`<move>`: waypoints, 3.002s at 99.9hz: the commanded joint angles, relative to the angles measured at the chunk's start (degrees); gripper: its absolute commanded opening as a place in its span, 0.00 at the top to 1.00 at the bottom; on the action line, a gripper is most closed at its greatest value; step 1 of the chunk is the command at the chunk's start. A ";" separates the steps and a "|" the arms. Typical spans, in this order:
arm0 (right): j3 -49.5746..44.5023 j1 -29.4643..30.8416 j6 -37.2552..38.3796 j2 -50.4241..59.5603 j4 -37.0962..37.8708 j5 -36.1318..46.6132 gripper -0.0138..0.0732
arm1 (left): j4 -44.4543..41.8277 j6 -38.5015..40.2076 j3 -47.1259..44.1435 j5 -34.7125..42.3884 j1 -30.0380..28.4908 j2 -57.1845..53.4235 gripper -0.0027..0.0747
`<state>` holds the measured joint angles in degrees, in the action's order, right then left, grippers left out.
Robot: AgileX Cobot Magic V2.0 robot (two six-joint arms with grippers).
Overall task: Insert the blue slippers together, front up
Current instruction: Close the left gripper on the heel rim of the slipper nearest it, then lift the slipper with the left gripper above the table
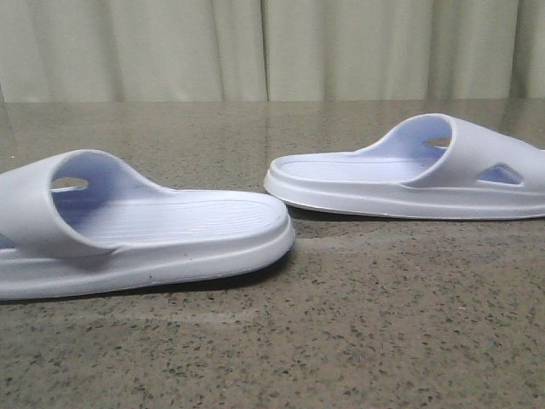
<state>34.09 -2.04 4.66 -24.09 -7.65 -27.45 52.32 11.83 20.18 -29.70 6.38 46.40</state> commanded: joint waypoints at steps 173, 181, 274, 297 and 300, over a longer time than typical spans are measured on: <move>1.94 0.04 -0.12 -0.81 0.86 5.91 0.40 | 24.18 -20.68 0.99 -9.96 -0.04 0.31 0.94; 1.94 0.04 -0.12 -0.96 0.86 6.06 0.40 | 27.99 -23.25 0.99 -10.76 -0.04 0.31 0.94; 1.94 0.04 0.01 -25.20 -10.21 8.76 0.40 | 43.23 -32.92 1.09 -5.86 -0.04 0.31 0.94; 1.94 0.04 0.01 -29.98 -12.12 11.34 0.40 | 43.23 -33.05 1.09 -5.86 -0.04 0.31 0.94; 1.94 0.04 0.01 -30.43 -12.12 11.76 0.40 | 43.23 -33.05 1.09 -5.86 -0.04 0.31 0.94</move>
<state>34.09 -2.04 4.66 -53.73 -18.82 -20.93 92.46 -21.10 19.85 -34.44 6.38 46.62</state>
